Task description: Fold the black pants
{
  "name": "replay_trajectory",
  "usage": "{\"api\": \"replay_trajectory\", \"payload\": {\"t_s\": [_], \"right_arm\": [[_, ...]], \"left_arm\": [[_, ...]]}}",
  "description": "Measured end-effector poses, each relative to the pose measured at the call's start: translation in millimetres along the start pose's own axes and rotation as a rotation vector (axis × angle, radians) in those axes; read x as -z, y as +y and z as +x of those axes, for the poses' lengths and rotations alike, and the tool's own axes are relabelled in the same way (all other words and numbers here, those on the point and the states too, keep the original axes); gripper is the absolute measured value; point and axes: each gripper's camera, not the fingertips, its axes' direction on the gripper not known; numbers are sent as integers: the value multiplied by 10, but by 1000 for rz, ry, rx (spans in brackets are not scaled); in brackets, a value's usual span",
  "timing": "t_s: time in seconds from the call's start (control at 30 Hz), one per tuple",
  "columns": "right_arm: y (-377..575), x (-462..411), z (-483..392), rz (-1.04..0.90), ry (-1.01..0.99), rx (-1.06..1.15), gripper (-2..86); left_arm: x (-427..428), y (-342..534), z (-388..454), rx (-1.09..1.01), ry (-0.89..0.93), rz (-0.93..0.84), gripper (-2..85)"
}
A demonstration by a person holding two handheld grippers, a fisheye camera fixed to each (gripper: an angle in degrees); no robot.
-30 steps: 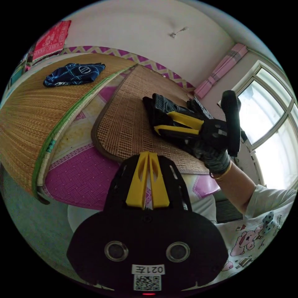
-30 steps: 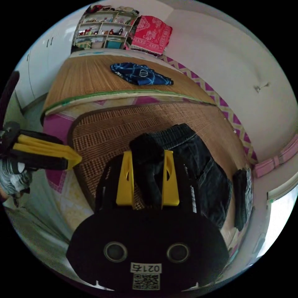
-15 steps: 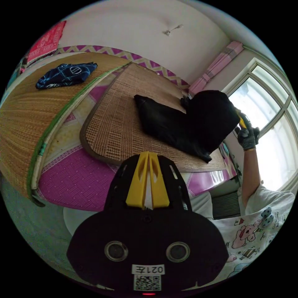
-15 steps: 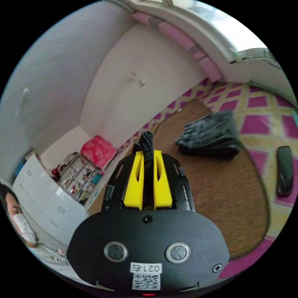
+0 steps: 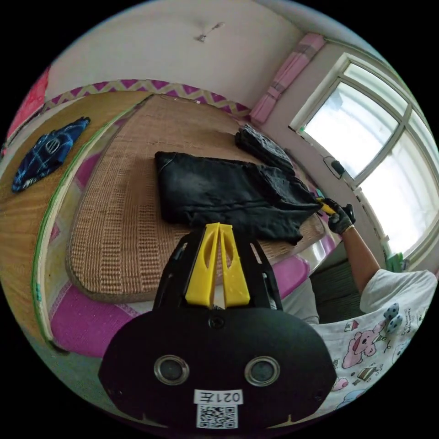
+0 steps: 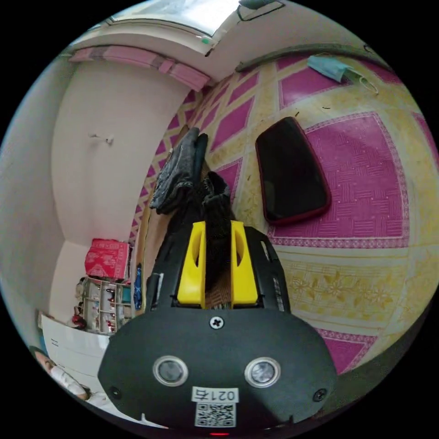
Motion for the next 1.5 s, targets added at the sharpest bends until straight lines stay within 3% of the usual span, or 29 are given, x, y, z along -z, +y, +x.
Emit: {"api": "replay_trajectory", "payload": {"t_s": [0.13, 0.3, 0.43, 0.57, 0.77, 0.93, 1.03, 1.2, 1.3, 1.5], "right_arm": [[348, 257, -630, 141, 104, 314, 90], [812, -421, -1528, -108, 152, 702, 82], [1143, -1155, -1929, -194, 378, 886, 74], [1310, -1775, -1913, -354, 488, 925, 71], [1436, -1766, -1849, -272, 413, 892, 68], [1521, -1799, -1908, -266, 420, 895, 69], [1546, -1808, -1929, -269, 410, 888, 69], [1559, -1815, -1951, -271, 395, 862, 66], [1581, -1825, -1980, -272, 393, 858, 66], [1650, -1858, -2071, -266, 410, 861, 66]], "left_arm": [[-307, -281, 501, -181, 2, -10, 43], [-1010, -762, 1181, -341, 31, -78, 82], [-1433, -1010, 1456, -386, -17, -128, 93], [-1730, -1171, 1542, -397, -66, -189, 104], [-1809, -1366, 1532, -391, -118, -236, 100], [-1731, -1585, 1472, -411, -222, -244, 39], [-1554, -1759, 1248, -342, -143, -232, 19], [-466, -2141, 596, -195, -19, 7, 5], [399, -2325, -28, -114, -55, 141, 3], [1787, -2227, -1733, 138, -259, 231, 1]]}}
